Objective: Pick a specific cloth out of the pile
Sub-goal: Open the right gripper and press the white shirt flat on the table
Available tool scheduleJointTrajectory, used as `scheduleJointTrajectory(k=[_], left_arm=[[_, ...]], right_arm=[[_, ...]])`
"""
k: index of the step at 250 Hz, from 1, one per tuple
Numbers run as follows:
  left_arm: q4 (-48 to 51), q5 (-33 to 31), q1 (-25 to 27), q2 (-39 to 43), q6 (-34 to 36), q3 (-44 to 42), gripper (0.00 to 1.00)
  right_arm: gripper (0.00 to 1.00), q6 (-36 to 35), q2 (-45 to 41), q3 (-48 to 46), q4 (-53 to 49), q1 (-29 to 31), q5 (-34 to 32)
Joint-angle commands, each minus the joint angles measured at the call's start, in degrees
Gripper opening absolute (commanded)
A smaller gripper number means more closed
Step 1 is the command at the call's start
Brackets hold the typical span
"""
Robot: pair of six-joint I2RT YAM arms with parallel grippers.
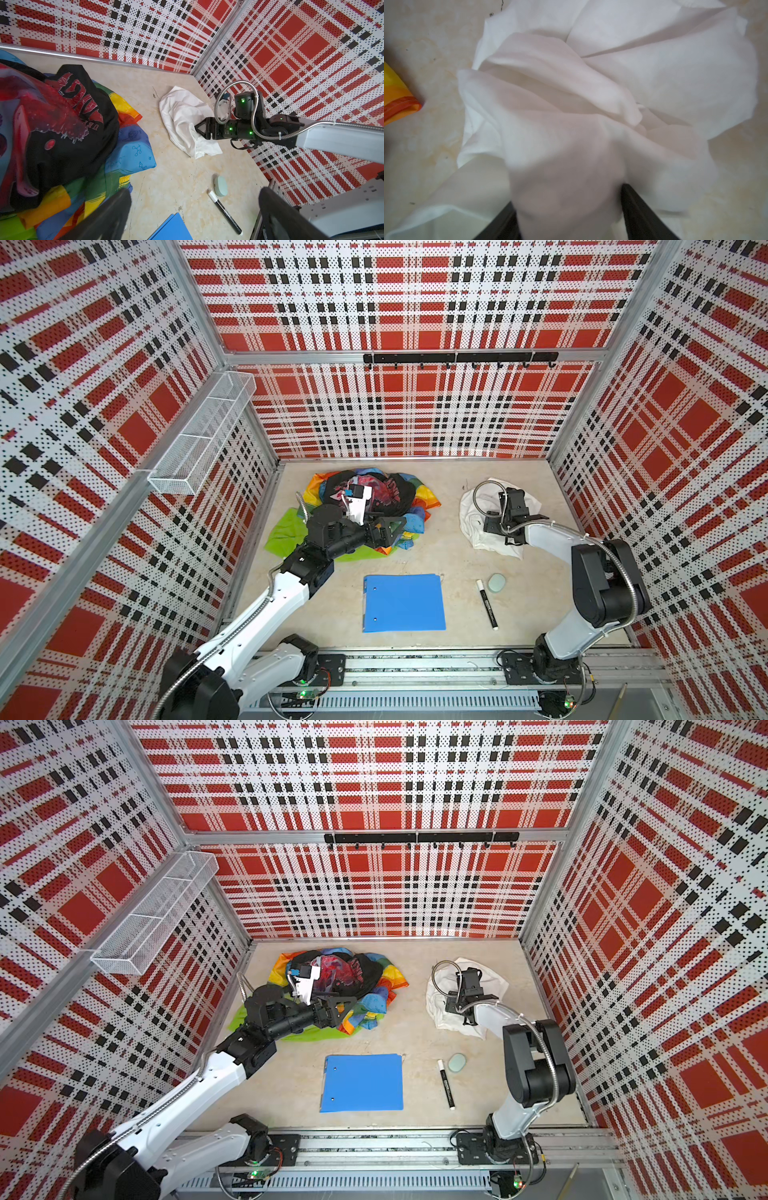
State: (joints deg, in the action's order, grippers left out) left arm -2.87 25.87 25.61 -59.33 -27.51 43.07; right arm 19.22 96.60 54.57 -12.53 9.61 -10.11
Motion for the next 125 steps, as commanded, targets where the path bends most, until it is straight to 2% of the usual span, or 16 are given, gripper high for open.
scheduleJointTrajectory(k=[1,76,125], left_arm=[[-2.08,-0.20,-0.39,1.81,-0.66,-0.37,0.99],[1.32,-2.62,-2.58,5.46,-0.73,-1.53,0.99],[0.15,-1.95,-3.80,6.85,-1.26,-2.81,0.99]], right_arm=[[0.72,0.69,3.95,2.28,1.36,0.06,1.59],[0.70,-2.12,14.22,13.48,-1.44,-0.27,0.59],[0.69,-3.01,14.00,15.59,-2.89,-0.56,-0.17]])
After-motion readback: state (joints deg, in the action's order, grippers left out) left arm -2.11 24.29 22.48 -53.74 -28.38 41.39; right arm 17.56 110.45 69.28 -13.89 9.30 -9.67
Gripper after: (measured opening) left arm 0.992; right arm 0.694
